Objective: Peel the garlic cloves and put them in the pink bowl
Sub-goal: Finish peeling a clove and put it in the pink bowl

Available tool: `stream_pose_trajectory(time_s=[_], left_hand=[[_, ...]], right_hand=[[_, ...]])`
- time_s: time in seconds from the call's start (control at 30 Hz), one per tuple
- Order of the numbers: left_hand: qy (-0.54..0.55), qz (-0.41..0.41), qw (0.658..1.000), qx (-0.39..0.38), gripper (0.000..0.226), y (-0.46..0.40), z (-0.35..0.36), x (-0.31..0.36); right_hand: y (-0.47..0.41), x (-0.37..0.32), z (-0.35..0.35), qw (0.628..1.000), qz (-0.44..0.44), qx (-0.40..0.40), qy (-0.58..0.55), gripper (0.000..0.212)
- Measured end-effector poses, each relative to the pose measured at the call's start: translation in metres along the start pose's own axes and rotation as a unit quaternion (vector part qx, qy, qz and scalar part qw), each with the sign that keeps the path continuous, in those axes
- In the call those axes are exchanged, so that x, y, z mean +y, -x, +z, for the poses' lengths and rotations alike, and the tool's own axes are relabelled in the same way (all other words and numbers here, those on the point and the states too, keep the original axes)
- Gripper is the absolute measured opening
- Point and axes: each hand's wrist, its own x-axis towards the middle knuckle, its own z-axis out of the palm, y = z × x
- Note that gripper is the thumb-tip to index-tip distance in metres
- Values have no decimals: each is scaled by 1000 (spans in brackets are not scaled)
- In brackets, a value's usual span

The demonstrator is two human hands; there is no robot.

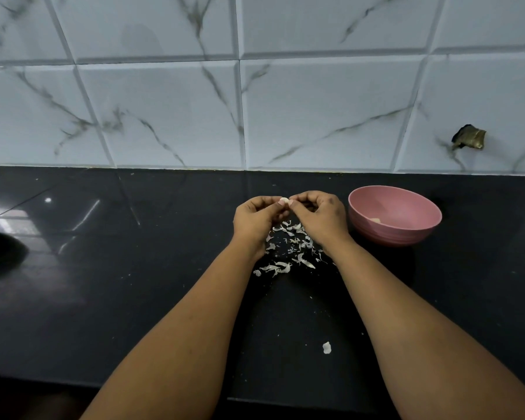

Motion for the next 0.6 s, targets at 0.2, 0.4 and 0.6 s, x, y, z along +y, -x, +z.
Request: stream_pose_trajectory(time_s=[0.2,0.4,0.6], left_hand=[[-77,43,996,2,10,3,1,-2],[-94,50,994,6,10,5,2,0],[-15,-1,1000,8,6,1,0,0]], right_hand=[[3,-3,-4,996,-52,-6,72,10],[5,-6,-5,990,-92,-13,109,14],[3,-1,-1,988,-106,-13,113,13]])
